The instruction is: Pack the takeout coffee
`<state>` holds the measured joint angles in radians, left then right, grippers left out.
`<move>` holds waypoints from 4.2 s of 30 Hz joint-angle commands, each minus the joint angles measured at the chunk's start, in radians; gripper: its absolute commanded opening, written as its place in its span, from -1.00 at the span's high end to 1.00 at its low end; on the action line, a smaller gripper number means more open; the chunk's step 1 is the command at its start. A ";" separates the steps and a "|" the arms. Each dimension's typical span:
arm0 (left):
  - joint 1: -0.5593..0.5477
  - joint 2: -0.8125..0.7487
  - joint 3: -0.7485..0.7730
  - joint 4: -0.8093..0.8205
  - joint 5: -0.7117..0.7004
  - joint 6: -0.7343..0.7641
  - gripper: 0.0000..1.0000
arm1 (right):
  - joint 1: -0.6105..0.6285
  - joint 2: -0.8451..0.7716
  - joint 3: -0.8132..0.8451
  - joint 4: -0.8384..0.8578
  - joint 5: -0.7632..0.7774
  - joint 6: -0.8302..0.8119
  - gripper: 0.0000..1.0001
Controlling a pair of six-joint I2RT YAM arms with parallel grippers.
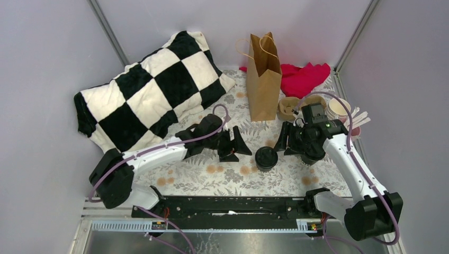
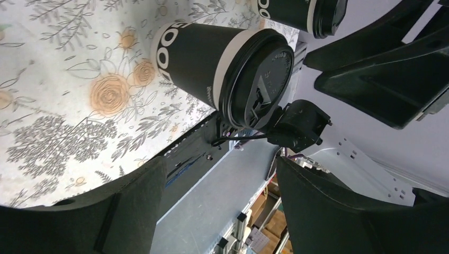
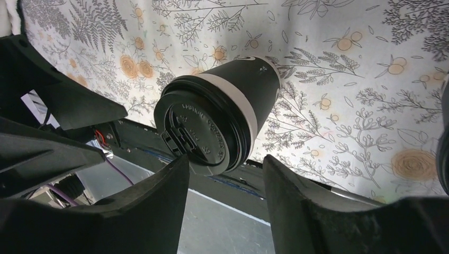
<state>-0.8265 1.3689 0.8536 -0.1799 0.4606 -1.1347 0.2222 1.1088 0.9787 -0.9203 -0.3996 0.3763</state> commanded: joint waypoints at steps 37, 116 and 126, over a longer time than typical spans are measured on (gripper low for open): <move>-0.095 0.223 0.168 0.168 0.017 -0.012 -0.50 | -0.046 -0.043 -0.127 0.166 -0.159 -0.015 -0.19; 0.025 0.296 0.216 0.100 0.084 0.154 -0.68 | -0.195 0.113 -0.258 0.327 -0.497 0.000 -0.18; -0.029 0.305 0.234 0.066 0.029 0.168 -0.39 | -0.174 0.101 -0.253 0.335 -0.457 0.030 0.06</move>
<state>-0.8284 1.6707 1.0706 -0.1307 0.5163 -0.9844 0.0383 1.2205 0.7238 -0.5793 -0.8787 0.3992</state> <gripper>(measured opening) 0.719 0.470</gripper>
